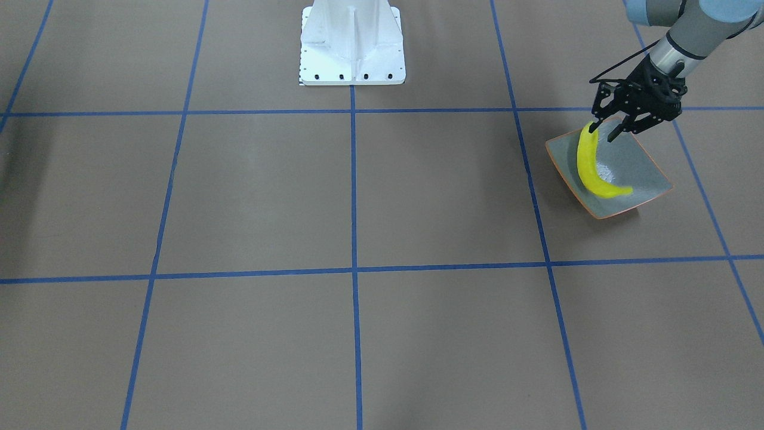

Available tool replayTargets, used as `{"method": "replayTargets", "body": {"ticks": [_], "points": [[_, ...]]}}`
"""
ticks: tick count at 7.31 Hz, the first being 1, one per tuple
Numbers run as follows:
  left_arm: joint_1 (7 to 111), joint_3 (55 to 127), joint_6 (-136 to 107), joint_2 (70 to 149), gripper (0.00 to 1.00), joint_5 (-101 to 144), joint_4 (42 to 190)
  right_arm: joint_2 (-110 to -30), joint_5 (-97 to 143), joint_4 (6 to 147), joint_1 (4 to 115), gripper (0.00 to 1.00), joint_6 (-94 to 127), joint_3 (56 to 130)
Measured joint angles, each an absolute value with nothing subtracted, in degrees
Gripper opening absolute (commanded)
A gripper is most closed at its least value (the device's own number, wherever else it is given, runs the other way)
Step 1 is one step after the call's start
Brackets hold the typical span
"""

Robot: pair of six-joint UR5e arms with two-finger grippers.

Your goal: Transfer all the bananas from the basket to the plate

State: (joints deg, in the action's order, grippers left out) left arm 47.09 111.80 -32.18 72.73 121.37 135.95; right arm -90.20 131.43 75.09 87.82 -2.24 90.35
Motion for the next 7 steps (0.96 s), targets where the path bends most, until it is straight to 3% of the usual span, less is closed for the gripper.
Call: {"method": "replayTargets", "body": {"ticks": [4,7], "points": [[51.28,112.82,-29.75,73.58,1.00,126.58,137.71,-93.52,134.93,74.12,89.08,0.96,-5.43,86.61],[52.67,113.58,-29.71,73.92,1.00,128.33,137.72,-93.55,138.74,65.64,89.12,0.89,-5.52,78.28]]}}
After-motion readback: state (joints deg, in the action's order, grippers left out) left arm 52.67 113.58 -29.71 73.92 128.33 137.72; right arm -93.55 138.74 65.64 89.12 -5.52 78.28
